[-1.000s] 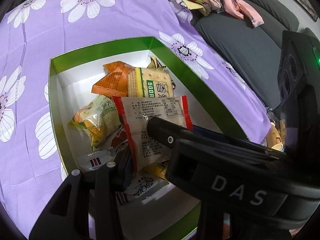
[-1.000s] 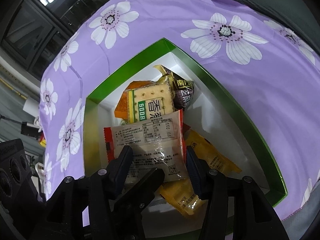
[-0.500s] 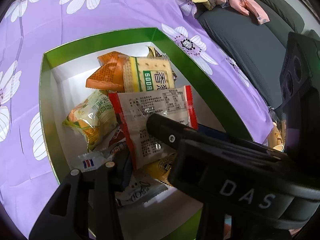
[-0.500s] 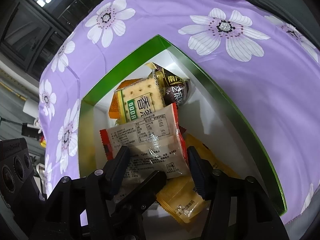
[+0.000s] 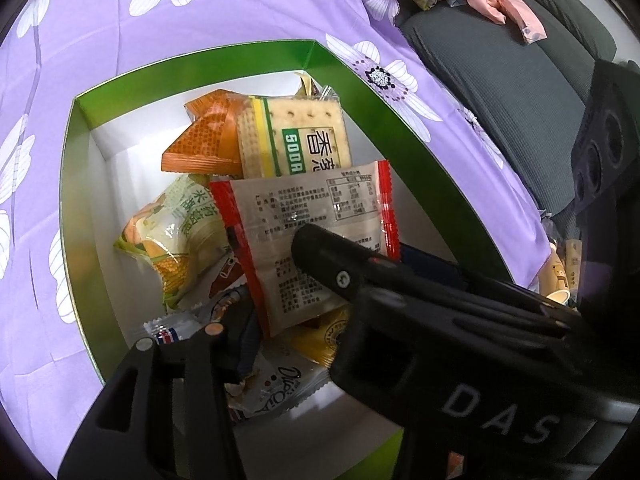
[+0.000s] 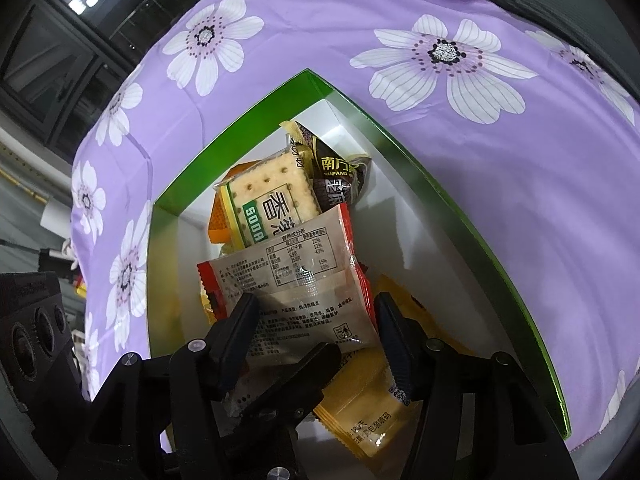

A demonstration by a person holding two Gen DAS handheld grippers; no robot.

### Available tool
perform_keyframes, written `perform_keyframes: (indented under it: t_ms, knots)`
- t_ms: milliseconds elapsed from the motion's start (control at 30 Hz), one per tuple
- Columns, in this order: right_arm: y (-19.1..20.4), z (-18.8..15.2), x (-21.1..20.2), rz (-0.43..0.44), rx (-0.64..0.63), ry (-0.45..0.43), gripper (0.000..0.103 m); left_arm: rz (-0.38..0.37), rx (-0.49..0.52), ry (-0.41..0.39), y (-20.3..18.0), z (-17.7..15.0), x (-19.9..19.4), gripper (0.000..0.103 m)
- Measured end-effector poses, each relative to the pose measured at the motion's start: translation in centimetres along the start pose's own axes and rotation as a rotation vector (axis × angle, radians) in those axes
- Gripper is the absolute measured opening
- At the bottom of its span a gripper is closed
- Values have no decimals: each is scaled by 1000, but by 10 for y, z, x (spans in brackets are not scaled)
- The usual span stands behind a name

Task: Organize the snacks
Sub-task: 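Lower the red-edged packet into the box and open the right gripper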

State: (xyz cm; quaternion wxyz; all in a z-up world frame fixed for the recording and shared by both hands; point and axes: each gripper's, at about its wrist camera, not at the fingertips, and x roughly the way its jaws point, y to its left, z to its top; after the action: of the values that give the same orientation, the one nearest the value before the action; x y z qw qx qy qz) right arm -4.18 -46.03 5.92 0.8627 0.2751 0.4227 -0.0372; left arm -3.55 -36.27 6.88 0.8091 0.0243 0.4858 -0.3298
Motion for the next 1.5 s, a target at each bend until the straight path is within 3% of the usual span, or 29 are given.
perform_keyframes:
  t_ms: [1500]
  knots:
    - [1, 0, 1, 7, -2, -3, 66, 8, 0, 1, -2, 1, 3, 51]
